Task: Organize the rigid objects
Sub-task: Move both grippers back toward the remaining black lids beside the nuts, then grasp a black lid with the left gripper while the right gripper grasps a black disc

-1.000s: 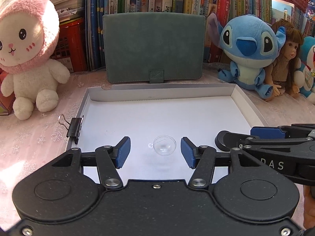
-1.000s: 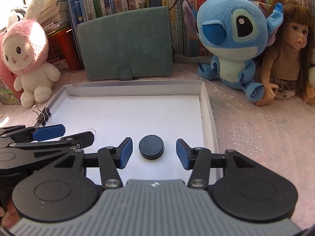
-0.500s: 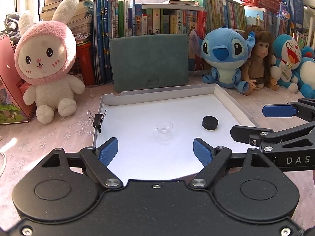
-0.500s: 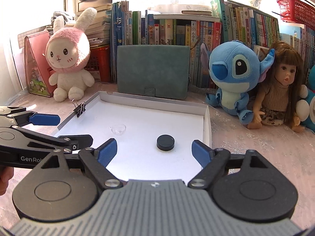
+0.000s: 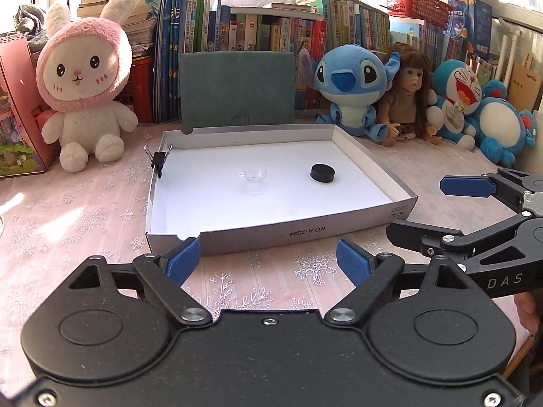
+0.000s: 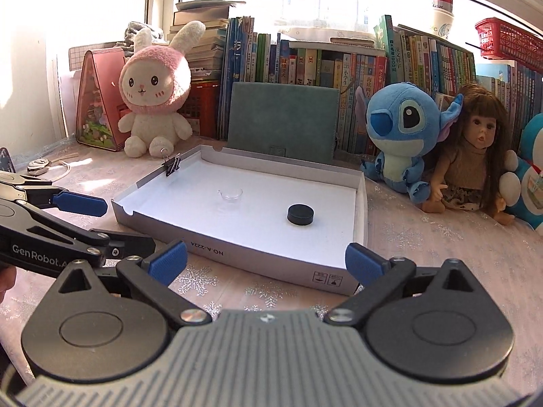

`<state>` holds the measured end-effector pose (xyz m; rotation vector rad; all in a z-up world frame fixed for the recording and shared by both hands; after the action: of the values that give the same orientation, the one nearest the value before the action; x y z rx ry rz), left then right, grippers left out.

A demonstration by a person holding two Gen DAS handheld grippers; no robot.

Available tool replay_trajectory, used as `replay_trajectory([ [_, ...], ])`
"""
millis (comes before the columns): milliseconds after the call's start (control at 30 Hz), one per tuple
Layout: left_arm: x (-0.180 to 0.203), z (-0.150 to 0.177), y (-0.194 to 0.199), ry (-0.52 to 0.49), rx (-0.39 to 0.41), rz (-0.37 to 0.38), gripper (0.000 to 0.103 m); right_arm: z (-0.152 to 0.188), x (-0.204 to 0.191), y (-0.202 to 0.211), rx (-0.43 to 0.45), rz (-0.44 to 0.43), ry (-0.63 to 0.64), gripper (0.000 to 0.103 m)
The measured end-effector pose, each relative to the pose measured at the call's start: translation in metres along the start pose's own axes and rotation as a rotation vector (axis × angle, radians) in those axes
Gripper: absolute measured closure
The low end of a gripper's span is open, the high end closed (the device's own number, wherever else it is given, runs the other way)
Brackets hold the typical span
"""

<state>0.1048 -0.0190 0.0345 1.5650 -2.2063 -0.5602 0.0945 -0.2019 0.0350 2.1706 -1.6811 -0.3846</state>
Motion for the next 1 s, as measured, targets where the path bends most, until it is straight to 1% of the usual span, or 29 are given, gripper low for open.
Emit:
replay_trajectory([
  [267,0.001,0.024,0.02,0.023,-0.004,0.028,0.016,0.023,-0.002,0.015,-0.002,0.011,0.003,0.0],
  [500,0.004,0.046,0.037,0.041,-0.02,0.06,0.028,0.041,-0.004,0.028,-0.001,0.002,-0.016,0.0],
  [567,0.006,0.052,0.042,0.038,-0.024,0.058,0.03,0.046,-0.005,0.032,0.009,-0.016,-0.029,0.0],
  [633,0.007,0.057,0.046,0.03,-0.025,0.053,0.035,0.049,-0.005,0.034,0.011,-0.021,-0.036,0.0],
  [700,0.009,0.062,0.051,0.018,-0.026,0.045,0.047,0.052,-0.007,0.036,0.011,-0.023,-0.039,0.0],
  [733,0.01,0.064,0.052,0.013,-0.03,0.043,0.05,0.054,-0.007,0.037,0.011,-0.024,-0.039,0.0],
  [767,0.011,0.066,0.053,0.009,-0.036,0.042,0.056,0.055,-0.008,0.037,0.013,-0.025,-0.039,0.001],
  [833,0.011,0.07,0.053,0.007,-0.044,0.042,0.058,0.057,-0.009,0.038,0.011,-0.033,-0.041,0.002],
  [900,0.011,0.073,0.053,0.008,-0.049,0.033,0.059,0.059,-0.01,0.038,0.006,-0.046,-0.047,0.007],
  [967,0.011,0.076,0.052,0.012,-0.051,0.025,0.059,0.061,-0.012,0.038,0.001,-0.051,-0.045,0.01],
  [1000,0.01,0.076,0.052,0.015,-0.051,0.022,0.059,0.061,-0.013,0.038,0.001,-0.051,-0.042,0.013],
])
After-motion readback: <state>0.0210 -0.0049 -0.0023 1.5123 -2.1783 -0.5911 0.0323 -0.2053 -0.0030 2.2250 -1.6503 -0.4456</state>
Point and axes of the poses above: each gripper's, at about its wrist camera, not at the fingertips, and y roughly against the way its jaws point, x to its right, z to its underside, the point moved 4 cm from there along -y, roughly the way its jaws point, and after that the axes turned 5 degrees about x, right-handed, at the moved point
